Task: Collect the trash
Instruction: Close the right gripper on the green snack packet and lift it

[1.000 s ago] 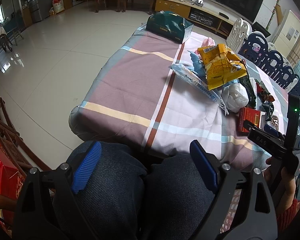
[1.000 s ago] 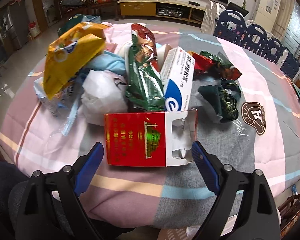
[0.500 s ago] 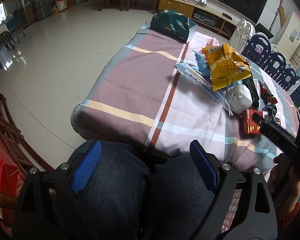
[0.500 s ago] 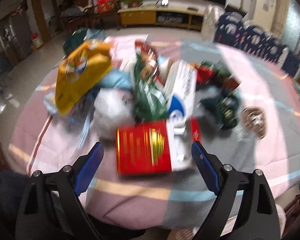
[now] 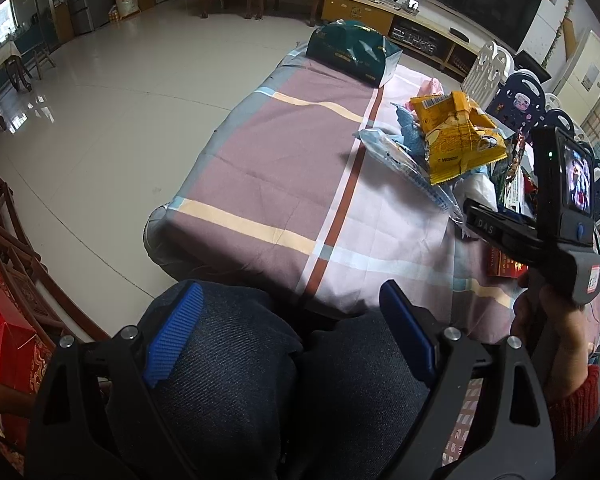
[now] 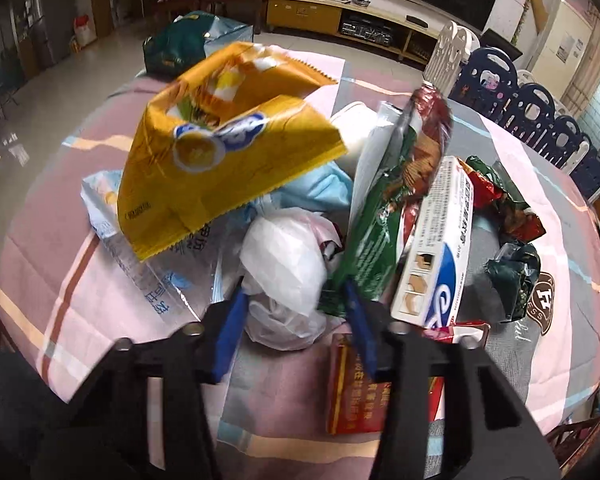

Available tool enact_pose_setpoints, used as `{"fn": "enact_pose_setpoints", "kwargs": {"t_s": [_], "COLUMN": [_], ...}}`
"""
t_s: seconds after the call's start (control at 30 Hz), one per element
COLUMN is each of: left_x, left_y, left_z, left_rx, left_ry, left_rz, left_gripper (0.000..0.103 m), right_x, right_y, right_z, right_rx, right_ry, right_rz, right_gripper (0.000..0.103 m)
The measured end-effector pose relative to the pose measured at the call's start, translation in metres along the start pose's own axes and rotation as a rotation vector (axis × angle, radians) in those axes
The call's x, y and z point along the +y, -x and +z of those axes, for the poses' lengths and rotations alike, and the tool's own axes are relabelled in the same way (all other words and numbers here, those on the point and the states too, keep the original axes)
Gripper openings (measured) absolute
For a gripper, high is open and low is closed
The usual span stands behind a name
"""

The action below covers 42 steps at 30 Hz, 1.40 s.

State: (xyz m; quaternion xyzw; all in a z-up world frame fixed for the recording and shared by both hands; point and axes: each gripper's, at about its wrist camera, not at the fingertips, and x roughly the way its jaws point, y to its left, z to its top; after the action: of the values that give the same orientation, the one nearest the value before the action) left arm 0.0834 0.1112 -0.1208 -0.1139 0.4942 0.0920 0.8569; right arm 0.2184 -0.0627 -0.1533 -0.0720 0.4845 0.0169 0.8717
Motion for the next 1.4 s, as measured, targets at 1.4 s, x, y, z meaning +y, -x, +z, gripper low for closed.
{"fn": "enact_pose_setpoints", "kwargs": {"t_s": [1.4], "left_x": [-0.077], "left_y": [-0.035], "left_z": [0.017], "left_rx": [0.077], "left_ry": [-0.084], "left_rz": [-0.028], "left_gripper": [0.09], "right_x": [-0.066], "right_y": [0.067], "right_z": [-0.023], "right_rx": [-0.135], "right_ry": [-0.079], "right_rz": [0.312], "right_gripper": [0.034]}}
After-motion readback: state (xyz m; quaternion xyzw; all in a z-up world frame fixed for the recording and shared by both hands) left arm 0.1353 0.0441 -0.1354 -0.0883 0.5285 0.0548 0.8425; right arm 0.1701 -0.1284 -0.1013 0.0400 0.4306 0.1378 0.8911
